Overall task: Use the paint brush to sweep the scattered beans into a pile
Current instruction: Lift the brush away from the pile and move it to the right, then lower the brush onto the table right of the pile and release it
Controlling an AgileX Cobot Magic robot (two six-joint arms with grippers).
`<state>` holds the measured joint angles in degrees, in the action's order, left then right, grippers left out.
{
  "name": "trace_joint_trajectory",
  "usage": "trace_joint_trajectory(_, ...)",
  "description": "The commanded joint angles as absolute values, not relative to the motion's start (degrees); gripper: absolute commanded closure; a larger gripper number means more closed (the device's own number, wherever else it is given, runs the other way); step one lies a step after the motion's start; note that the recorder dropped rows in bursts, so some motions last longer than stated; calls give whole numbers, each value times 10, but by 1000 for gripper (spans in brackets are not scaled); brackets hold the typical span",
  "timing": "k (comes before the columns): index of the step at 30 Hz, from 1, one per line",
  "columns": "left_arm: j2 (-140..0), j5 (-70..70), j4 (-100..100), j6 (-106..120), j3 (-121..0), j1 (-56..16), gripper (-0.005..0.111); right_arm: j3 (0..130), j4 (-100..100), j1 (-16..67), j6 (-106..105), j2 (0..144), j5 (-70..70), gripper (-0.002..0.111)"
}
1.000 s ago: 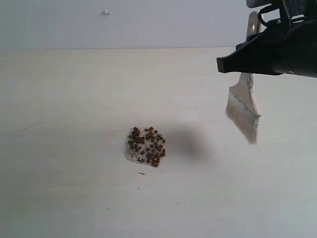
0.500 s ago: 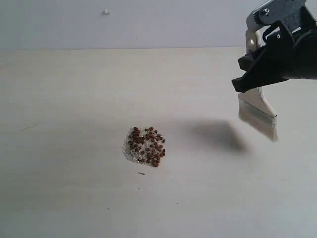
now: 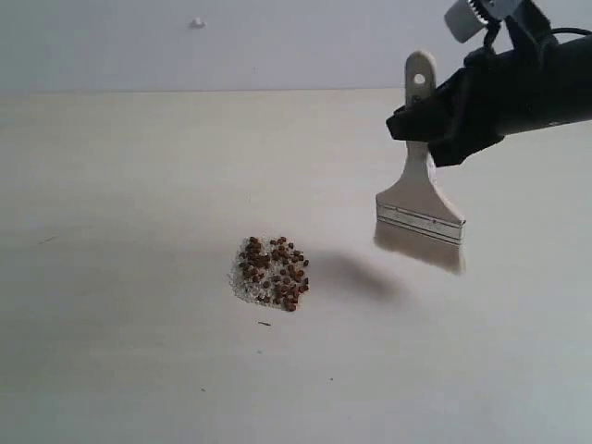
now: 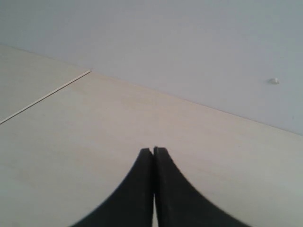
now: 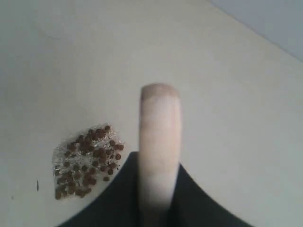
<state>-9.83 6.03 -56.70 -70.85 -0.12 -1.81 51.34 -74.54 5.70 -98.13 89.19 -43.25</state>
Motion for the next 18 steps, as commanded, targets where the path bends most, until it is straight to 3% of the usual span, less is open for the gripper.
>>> trace_joint_trajectory(1, -94, 64, -563, -706, 0, -17, 107, 517, -775, 1, -854, 893, -472, 108)
trace_joint_trajectory(11, -94, 64, -563, -706, 0, -17, 107, 518, -761, -16, -772, 962, -654, 108)
trace_joint_trajectory(18, -94, 64, -563, -706, 0, -17, 107, 518, -761, -13, -778, 1050, -700, 108)
